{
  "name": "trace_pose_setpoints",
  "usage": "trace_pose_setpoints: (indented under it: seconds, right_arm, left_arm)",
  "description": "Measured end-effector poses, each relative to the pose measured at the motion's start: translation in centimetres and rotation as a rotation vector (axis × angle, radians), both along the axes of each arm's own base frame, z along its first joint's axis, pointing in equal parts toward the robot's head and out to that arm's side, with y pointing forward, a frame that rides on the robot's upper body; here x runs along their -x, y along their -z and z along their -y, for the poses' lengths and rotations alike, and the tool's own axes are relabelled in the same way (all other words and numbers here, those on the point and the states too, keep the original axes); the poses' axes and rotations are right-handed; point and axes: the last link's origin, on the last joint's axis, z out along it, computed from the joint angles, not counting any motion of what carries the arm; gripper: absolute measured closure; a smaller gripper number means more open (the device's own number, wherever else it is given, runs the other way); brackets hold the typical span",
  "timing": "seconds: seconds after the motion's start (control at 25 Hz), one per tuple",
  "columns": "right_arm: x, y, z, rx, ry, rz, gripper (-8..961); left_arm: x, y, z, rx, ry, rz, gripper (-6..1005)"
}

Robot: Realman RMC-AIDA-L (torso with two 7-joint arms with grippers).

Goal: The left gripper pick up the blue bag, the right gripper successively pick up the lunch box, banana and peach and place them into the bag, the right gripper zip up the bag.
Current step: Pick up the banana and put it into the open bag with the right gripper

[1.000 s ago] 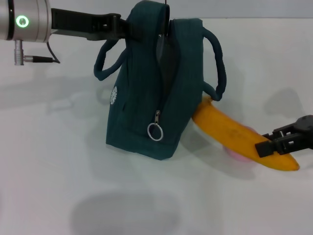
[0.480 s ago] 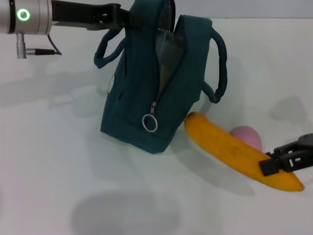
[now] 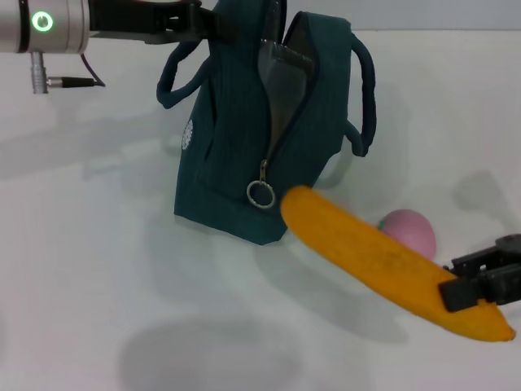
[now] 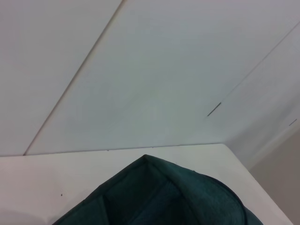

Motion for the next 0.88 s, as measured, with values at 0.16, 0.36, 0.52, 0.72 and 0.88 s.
trace_pose_setpoints:
  seconds: [0.16,0.36,0.52,0.72,0.88]
  right_arm:
    - [0.3,-0.8,0.1,-0.038,-0.015,-0.080,517]
    - [0.5,-2.1,-0.1,-0.124,-0.041,-0.180,517]
    - [1.2,-2.3,-0.6,-0.162,-0.048,-0.272,517]
    - [2.5,-1.5,-2.2,-0.195,-0.037,-0.321,516]
    - [2.8,-0.4,-3.3,-0.218,0.055,-0.372,516]
  left_arm:
    - [0.1,0.0,0.0,0.000,0.000,-0.005,950]
    - [0.3,0.1,0.1,0.000,-0.002,-0.005,950]
    - [0.0,0.5,0.3,0.008,0.005,0.005,950]
    - [-0.4,0.8,0.4,0.017,0.019,0.009,950]
    - [-1.0,0.9,0.5,0.022,0.042,0.023,950]
